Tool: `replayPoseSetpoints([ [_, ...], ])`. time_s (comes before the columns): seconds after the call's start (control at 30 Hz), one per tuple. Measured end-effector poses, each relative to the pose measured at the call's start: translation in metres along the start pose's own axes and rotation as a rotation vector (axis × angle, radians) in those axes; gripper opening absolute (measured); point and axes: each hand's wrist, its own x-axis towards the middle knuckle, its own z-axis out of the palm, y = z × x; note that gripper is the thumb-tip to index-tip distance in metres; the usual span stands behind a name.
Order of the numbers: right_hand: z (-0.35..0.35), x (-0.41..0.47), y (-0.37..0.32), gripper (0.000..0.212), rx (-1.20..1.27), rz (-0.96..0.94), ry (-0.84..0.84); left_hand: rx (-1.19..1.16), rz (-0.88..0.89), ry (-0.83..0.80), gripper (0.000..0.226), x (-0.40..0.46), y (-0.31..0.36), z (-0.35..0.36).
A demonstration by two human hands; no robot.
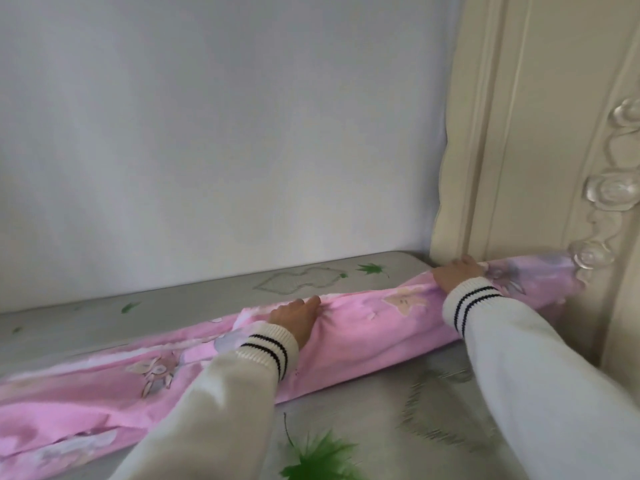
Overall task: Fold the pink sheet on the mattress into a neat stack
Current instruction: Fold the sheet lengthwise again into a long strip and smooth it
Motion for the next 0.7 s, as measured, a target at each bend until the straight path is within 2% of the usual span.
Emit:
replayPoseSetpoints([
  [0.13, 0.008, 0.014, 0.000, 0.039, 0.026, 0.033, 0.040, 0.043, -0.038, -0.073, 0.037, 0.008, -0.001, 0.003],
  [0.7, 0.034, 0.067, -0.039, 0.037, 0.225, 0.236, 0.239, 0.139, -0.070, -0.133, 0.039, 0.053, -0.014, 0.022],
])
